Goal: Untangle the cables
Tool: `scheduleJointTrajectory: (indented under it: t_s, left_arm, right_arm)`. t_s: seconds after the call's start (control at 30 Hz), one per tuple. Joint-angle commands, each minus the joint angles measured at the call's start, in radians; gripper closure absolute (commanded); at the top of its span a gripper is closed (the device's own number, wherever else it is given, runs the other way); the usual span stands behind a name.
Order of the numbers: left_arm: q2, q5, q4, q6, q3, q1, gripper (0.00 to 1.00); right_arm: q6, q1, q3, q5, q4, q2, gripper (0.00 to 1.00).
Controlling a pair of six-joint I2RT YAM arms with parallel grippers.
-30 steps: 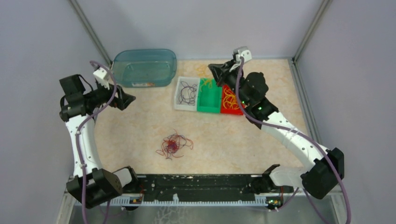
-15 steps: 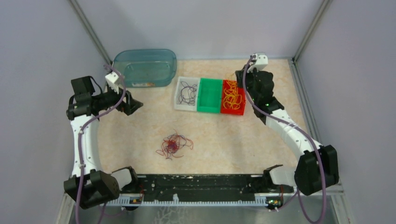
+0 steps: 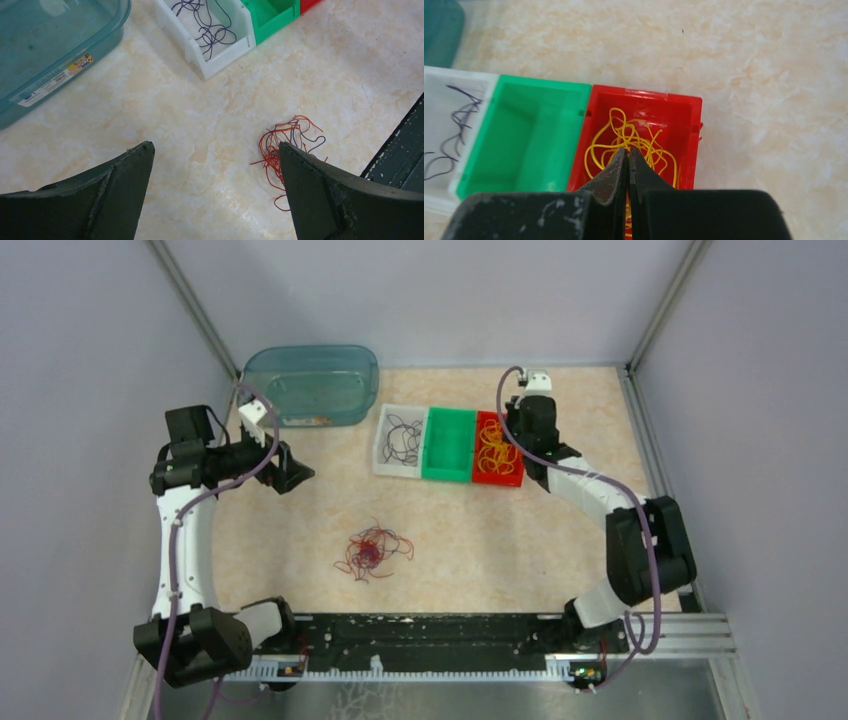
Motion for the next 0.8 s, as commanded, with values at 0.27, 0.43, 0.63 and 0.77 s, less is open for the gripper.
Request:
scheduleJointTrajectory:
  t_s: [0.27, 0.43, 0.63, 0.77]
  left_arm:
    - [0.01, 0.035, -0.077, 0.079, -0.006, -0.03, 0.01]
    - [0.006, -0.011, -0.116, 0.132, -0.039, -0.109, 0.01]
    - [0.018, -0.046, -0.123, 0.136, -0.063, -0.176, 0.01]
    - [0.034, -0.096, -0.118, 0.127, -0.097, -0.257, 0.01]
  right_arm:
    - [-0.072, 0.015, 0.121, 0.08, -0.019, 0.247, 0.99]
    - [-0.122, 0.046, 0.146, 0.104, -0.024, 0.268, 0.8]
    - [-0.122, 0.05, 0.096, 0.137, 0.076, 0.1, 0.6]
    - [-0.094, 0.051, 0.061, 0.111, 0.1, -0.015, 0.53]
